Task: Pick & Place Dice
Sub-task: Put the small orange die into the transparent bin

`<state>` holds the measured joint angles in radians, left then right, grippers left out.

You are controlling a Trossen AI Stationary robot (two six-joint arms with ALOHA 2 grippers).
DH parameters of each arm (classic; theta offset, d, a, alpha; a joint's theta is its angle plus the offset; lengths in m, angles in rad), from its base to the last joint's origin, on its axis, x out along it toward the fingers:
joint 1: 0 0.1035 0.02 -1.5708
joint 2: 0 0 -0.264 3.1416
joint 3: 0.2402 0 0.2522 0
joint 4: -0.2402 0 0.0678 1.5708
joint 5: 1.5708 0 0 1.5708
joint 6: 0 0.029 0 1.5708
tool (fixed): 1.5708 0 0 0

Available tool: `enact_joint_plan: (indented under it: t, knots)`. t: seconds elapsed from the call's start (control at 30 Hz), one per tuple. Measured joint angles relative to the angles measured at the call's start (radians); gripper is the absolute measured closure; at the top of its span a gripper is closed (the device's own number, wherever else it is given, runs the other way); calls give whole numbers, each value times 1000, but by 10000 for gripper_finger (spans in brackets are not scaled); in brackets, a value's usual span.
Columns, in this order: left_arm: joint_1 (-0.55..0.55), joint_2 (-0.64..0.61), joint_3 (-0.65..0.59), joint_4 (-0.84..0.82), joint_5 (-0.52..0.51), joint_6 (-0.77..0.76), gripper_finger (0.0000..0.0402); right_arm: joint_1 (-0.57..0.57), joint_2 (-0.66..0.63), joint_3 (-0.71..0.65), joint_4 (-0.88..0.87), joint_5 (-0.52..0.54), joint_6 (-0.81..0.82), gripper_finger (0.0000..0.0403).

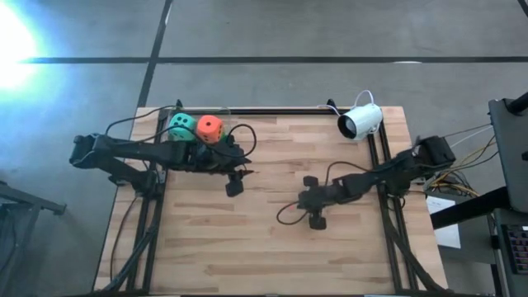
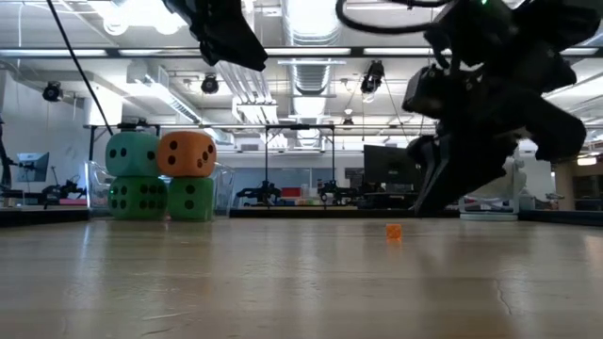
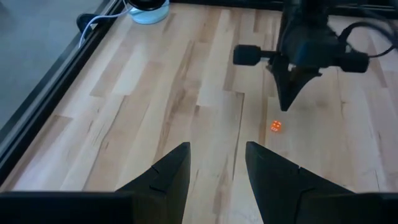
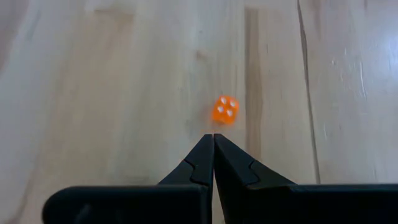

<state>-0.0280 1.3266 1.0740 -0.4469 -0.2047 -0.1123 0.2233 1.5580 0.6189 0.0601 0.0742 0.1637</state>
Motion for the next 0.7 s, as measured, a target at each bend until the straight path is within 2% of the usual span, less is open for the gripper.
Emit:
enact_joint_plan:
  t: [0.4, 0.7]
  knots:
    - [1, -1, 0, 1, 0, 0, 243, -9, 119, 40, 36, -7, 6, 394]
    - [0, -1, 0, 1, 16, -1, 243, -40, 176, 115, 35, 0, -71, 394]
